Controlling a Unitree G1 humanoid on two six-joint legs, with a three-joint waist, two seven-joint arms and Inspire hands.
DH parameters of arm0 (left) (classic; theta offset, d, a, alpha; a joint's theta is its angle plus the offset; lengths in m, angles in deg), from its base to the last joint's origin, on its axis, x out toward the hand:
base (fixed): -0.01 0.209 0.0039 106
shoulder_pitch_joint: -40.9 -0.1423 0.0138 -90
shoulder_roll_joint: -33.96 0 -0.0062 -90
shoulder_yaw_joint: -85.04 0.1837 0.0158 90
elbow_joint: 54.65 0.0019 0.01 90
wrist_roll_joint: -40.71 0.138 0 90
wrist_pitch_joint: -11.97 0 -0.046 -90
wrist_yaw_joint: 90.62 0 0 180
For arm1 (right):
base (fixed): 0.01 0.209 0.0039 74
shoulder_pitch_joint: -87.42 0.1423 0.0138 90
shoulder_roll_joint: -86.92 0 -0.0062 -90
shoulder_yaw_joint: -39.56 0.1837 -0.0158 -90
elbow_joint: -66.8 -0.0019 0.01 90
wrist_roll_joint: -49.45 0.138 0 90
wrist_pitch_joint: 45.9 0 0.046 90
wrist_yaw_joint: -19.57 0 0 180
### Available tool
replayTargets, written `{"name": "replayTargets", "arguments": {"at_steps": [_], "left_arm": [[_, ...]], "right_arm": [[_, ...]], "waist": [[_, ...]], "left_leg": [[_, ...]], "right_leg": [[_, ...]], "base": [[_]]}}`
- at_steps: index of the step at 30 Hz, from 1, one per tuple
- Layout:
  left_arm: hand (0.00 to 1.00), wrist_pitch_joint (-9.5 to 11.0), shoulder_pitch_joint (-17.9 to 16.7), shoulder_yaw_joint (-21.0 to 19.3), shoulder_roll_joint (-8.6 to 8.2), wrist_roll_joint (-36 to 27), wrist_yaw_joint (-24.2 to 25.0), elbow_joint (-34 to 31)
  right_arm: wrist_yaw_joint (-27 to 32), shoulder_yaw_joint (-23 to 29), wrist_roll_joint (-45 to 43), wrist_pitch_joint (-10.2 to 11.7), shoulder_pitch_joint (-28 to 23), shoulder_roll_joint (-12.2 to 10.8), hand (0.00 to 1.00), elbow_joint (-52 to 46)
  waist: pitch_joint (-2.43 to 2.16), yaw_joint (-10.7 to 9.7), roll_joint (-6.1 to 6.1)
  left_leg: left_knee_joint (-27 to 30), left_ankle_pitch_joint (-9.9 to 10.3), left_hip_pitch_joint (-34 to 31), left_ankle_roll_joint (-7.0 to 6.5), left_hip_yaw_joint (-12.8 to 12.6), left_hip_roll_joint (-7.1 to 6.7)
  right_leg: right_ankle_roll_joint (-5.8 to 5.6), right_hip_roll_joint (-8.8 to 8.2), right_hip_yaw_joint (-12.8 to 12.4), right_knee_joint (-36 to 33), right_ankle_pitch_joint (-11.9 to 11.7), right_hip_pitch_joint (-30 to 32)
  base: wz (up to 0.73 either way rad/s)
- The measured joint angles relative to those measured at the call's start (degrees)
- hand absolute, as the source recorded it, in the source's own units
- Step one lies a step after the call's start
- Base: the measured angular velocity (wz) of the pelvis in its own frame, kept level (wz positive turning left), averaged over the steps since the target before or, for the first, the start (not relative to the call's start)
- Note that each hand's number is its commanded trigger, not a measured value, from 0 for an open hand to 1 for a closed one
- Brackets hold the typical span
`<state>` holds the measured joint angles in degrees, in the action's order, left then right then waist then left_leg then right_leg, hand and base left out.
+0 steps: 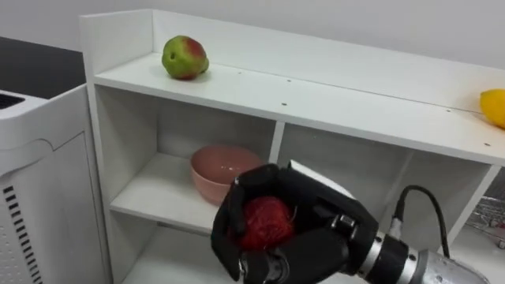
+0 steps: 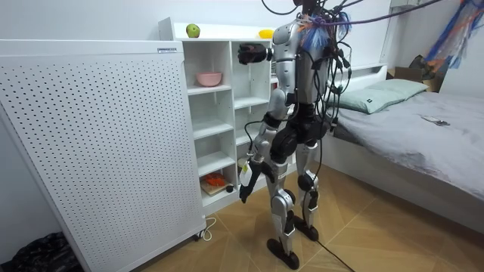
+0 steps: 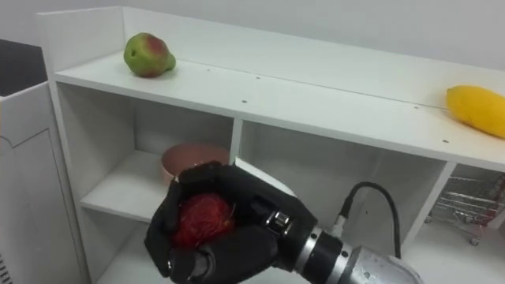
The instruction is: Arrange fruit in the closet
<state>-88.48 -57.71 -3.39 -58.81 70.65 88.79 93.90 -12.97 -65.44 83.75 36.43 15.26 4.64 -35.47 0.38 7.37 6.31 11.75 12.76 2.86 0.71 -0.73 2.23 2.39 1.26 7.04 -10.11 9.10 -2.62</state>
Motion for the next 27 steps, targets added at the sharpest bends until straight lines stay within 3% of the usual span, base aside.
{"name": "replayTargets", "arguments": {"at_steps": [4,7,8,10,12,14,17,20,27], "left_arm": [[0.0,0.3,3.5,5.5,0.33,-2.1,-0.2,2.2],[0.0,1.0,5.5,8.0,0.31,-3.6,-0.5,3.3],[0.0,1.2,5.6,8.2,0.31,-4.3,-0.5,3.4],[0.0,1.4,5.9,8.2,0.26,-4.8,-0.5,3.5],[0.0,1.7,6.6,8.9,0.1,-4.9,-0.5,3.5],[0.0,2.0,7.2,9.3,-0.51,-6.2,-0.5,3.4],[0.0,2.6,7.3,9.2,-0.81,-8.0,-0.5,3.4],[0.0,3.9,7.5,9.2,-0.89,-8.3,-1.3,3.2],[0.0,4.1,7.0,10.8,-1.16,-12.9,-3.3,2.8]], "right_arm": [[-0.8,-1.6,0.1,0.1,-1.4,-3.7,1.0,13.4],[-0.5,-3.1,0.4,0.0,-2.6,-4.3,1.0,21.2],[-0.4,-4.0,0.6,0.1,-2.9,-4.3,1.0,24.2],[-0.2,-3.8,0.9,0.1,-2.9,-5.2,1.0,29.8],[1.0,-3.5,1.3,0.8,-2.2,-6.5,1.0,36.5],[3.0,-3.1,1.4,0.8,-1.7,-7.6,1.0,43.9],[5.2,-1.1,3.8,0.8,-1.5,-9.3,1.0,51.5],[7.8,1.8,9.2,0.9,-0.6,-9.3,1.0,55.7],[11.0,5.2,24.1,2.0,5.5,-8.2,1.0,62.5]], "waist": [[0.31,0.1,-0.65],[0.49,0.3,-1.48],[0.44,0.3,-1.91],[0.79,0.5,-2.86],[0.59,0.4,-3.86],[0.79,0.2,-4.94],[1.06,0.3,-5.3],[1.21,0.5,-5.36],[1.86,0.2,-6.38]], "left_leg": [[2.2,0.3,-3.4,-0.09,0.4,0.03],[4.7,0.5,-7.7,-0.17,1.1,-0.13],[5.7,0.6,-9.4,-0.2,1.4,-0.18],[7.1,0.6,-11.7,-0.23,1.9,-0.29],[9.2,0.6,-14.8,-0.29,2.6,-0.58],[11.8,0.6,-18.7,-0.48,2.7,-1.5],[13.9,0.4,-23.0,-0.8,2.7,-2.37],[16.8,0.5,-28.4,-0.98,2.7,-2.51],[19.1,0.0,-35.8,-1.34,2.4,-3.06]], "right_leg": [[0.01,-0.24,1.1,-1.7,0.0,2.7],[0.01,-0.56,1.7,-3.4,0.0,6.3],[0.03,-0.97,2.1,-4.2,0.0,7.9],[0.03,-1.19,2.8,-5.5,0.0,10.0],[0.12,-1.53,4.2,-7.6,0.2,13.0],[0.2,-3.17,4.2,-11.6,1.5,17.6],[0.33,-4.41,4.2,-15.7,2.7,22.4],[0.34,-4.69,3.8,-18.0,3.2,27.6],[0.38,-5.69,3.7,-21.0,2.9,35.4]], "base": [[0.11],[0.08],[0.17],[0.13],[0.12],[0.12],[0.07],[0.03],[0.01]]}}
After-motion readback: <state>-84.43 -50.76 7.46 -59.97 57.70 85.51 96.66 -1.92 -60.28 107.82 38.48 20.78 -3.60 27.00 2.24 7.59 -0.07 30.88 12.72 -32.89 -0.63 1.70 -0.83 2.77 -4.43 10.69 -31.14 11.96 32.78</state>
